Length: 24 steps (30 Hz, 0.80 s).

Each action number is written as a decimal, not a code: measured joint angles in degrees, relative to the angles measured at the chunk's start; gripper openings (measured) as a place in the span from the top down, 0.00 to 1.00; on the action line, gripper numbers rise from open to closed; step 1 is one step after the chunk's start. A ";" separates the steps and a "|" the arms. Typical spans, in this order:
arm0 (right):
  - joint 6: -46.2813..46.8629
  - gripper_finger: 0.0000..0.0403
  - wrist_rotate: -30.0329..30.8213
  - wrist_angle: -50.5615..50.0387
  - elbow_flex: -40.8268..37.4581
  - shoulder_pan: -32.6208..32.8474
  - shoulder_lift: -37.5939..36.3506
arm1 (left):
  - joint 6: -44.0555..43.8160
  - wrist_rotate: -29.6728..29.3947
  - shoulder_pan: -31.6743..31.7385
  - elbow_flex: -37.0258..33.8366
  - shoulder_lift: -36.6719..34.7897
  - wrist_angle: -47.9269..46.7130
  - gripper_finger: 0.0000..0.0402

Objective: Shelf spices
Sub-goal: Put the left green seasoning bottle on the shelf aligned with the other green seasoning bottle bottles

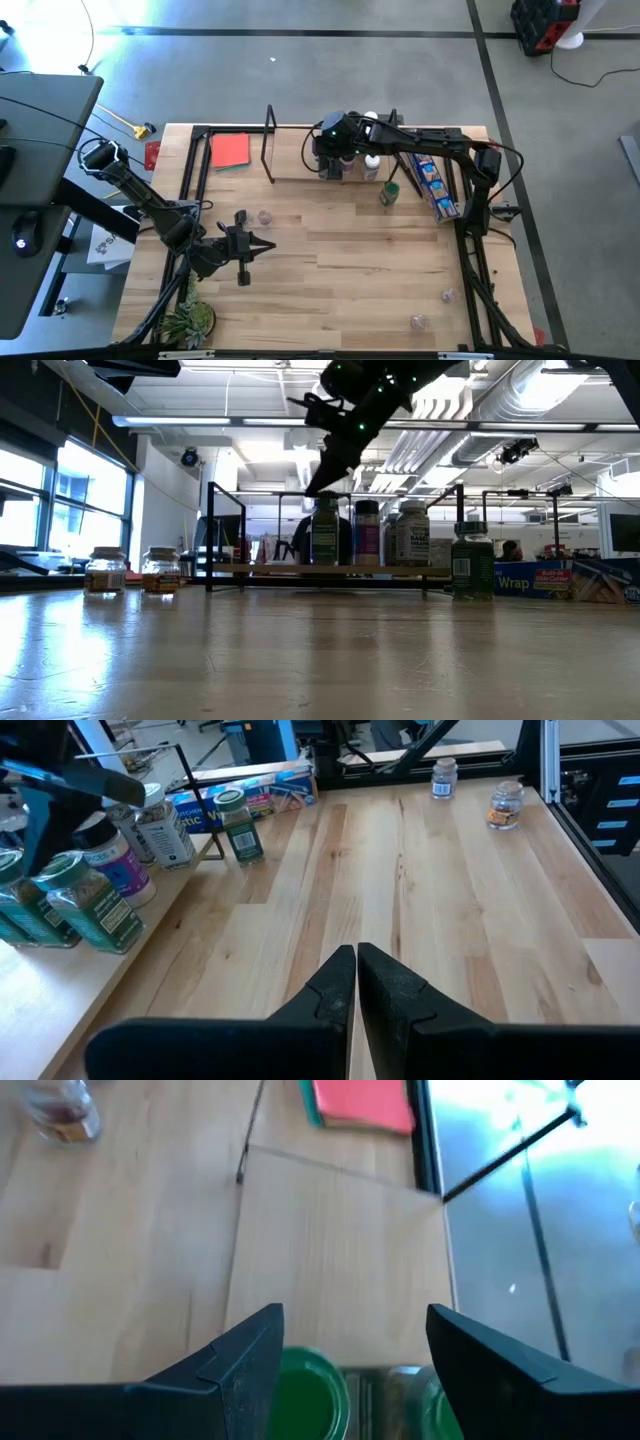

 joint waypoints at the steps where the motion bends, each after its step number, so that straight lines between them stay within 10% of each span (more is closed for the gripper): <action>1: -0.39 0.41 0.15 -0.14 0.58 0.21 0.00 | 0.02 0.00 0.00 0.00 0.00 -0.01 0.96; 11: 10.08 0.44 0.18 -11.59 4.52 7.10 -0.09 | 0.04 -0.29 -1.17 0.00 0.00 -0.03 0.96; 24: 16.65 0.97 5.68 1.56 -10.41 9.96 -0.02 | 0.04 -1.55 -1.33 -0.02 0.00 -0.05 0.96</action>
